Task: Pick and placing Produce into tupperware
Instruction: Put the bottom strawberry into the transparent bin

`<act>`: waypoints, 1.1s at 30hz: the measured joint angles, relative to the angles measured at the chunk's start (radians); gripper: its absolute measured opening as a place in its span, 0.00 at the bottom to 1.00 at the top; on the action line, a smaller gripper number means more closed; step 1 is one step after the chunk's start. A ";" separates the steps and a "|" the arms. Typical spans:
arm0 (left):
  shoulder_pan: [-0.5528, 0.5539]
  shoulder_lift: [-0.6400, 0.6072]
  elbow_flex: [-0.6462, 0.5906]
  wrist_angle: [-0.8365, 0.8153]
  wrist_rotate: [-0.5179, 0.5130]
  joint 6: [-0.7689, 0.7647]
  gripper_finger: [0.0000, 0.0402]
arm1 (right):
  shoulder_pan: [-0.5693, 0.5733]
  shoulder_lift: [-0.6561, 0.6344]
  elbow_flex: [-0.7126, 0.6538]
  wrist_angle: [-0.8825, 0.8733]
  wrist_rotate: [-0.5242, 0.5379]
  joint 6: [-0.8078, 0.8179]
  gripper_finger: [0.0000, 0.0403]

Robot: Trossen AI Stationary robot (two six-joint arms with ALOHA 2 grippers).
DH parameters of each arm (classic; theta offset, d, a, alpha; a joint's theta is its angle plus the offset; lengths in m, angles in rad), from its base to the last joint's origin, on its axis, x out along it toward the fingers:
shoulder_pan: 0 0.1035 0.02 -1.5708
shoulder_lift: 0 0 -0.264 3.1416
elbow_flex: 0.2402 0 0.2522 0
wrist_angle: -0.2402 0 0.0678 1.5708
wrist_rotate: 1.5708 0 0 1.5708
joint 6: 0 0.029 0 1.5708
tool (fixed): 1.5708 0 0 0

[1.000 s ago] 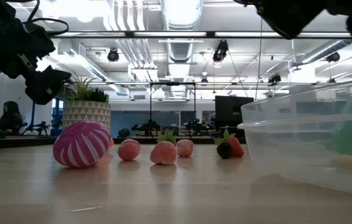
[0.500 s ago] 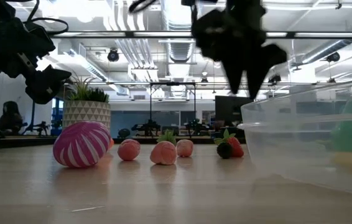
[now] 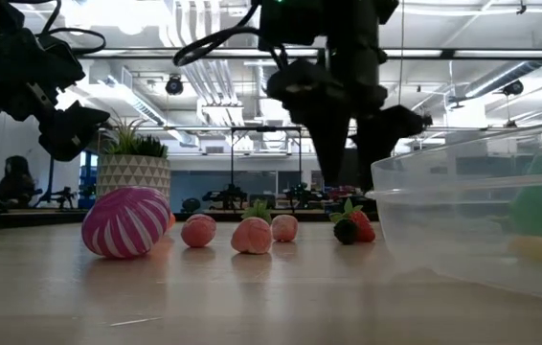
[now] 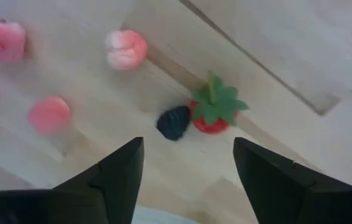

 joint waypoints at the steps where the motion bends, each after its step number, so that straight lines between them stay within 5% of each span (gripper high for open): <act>1: 0.000 -0.001 0.000 0.000 0.000 0.000 0.60 | -0.002 0.008 0.000 0.010 0.001 0.011 0.57; 7: 0.000 -0.002 0.000 0.001 0.000 -0.001 0.60 | -0.004 0.009 -0.007 -0.001 0.056 0.071 0.49; 33: 0.000 0.000 0.000 0.003 0.000 0.000 0.60 | 0.002 0.017 -0.124 0.078 0.067 0.188 0.47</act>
